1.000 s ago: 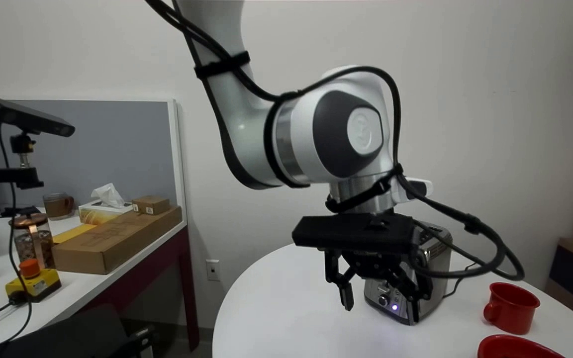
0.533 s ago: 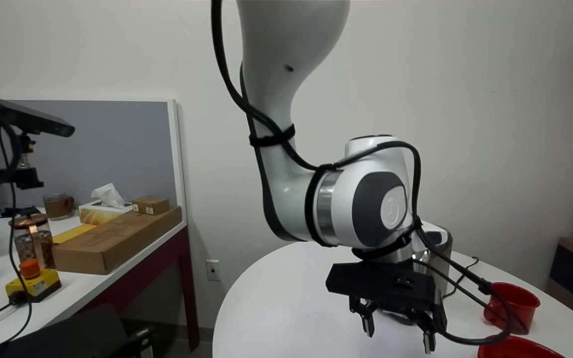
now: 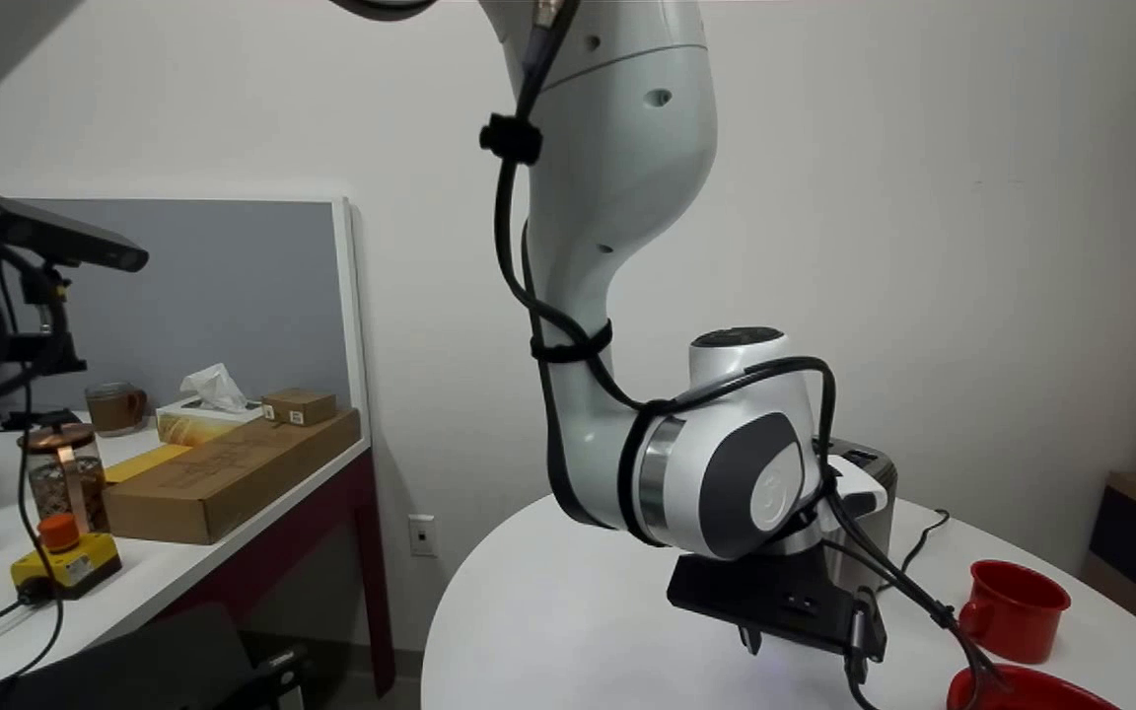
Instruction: Press the button on the toaster
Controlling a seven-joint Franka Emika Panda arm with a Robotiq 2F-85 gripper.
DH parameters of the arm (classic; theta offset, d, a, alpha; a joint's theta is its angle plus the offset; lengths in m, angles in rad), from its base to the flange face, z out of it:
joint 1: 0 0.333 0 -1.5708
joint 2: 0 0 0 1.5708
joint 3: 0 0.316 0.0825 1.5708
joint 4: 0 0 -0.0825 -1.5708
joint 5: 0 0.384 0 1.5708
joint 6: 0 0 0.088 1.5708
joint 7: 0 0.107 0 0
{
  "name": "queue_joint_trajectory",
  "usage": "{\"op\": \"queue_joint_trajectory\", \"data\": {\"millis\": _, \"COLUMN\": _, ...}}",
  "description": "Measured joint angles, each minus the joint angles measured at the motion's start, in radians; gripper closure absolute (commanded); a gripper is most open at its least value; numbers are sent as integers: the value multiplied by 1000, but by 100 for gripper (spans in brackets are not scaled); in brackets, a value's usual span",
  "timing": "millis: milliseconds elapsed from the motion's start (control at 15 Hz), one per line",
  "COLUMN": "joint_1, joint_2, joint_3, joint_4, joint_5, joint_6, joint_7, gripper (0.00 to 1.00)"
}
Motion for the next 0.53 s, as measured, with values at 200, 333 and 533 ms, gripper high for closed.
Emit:
{"op": "queue_joint_trajectory", "data": {"millis": 200, "joint_1": 15, "joint_2": 45, "joint_3": -16, "joint_4": 33, "joint_5": 26, "joint_6": 71, "joint_7": 0, "gripper": 0}}
{"op": "queue_joint_trajectory", "data": {"millis": 333, "joint_1": 19, "joint_2": 72, "joint_3": -18, "joint_4": 48, "joint_5": 41, "joint_6": 118, "joint_7": 0, "gripper": 0}}
{"op": "queue_joint_trajectory", "data": {"millis": 533, "joint_1": 22, "joint_2": 104, "joint_3": -16, "joint_4": 61, "joint_5": 55, "joint_6": 176, "joint_7": 0, "gripper": 0}}
